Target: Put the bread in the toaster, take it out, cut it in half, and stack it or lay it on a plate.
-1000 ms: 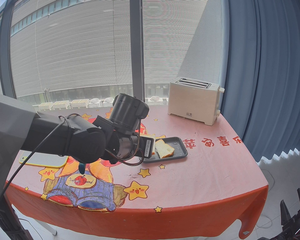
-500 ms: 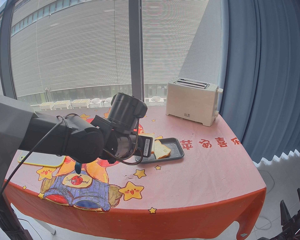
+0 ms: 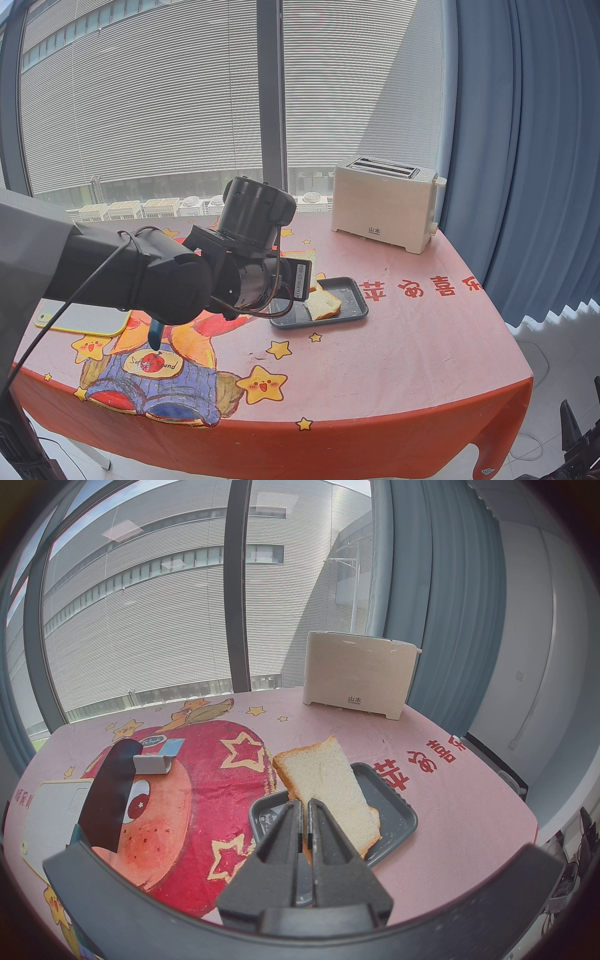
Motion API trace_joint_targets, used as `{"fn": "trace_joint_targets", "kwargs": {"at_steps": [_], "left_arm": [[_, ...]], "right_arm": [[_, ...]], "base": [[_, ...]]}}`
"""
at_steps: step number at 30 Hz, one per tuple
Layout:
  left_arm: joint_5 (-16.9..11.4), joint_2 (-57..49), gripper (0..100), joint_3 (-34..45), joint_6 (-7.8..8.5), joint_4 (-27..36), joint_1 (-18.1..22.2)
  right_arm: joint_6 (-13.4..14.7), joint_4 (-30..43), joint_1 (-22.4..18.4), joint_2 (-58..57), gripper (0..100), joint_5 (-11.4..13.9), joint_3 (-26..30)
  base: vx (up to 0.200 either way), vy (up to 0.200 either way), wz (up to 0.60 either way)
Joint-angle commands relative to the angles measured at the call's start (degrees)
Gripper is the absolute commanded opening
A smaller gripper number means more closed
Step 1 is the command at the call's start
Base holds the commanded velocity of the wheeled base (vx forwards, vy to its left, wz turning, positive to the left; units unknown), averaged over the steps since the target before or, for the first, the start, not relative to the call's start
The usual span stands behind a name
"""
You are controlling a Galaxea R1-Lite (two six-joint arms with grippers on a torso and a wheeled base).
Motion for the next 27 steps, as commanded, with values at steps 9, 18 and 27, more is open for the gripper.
{"fn": "trace_joint_targets", "kwargs": {"at_steps": [9, 18, 27], "left_arm": [[-0.2, 3.7, 0, -0.5, -0.19, 0.3, -0.3], [-0.9, 3.8, 0, -0.3, -1.42, 0.2, -1.8], [-0.9, 3.8, 0, -0.3, -1.94, 0.2, -1.8]], "right_arm": [[0.0, 0.0, 0.0, -0.9, 100, 0.0, 0.8], [0.0, 0.0, 0.0, -0.9, 100, 0.0, 0.8], [0.0, 0.0, 0.0, -0.9, 100, 0.0, 0.8]], "base": [[0.000, 0.000, 0.00], [0.000, 0.000, 0.00], [0.000, 0.000, 0.00]]}}
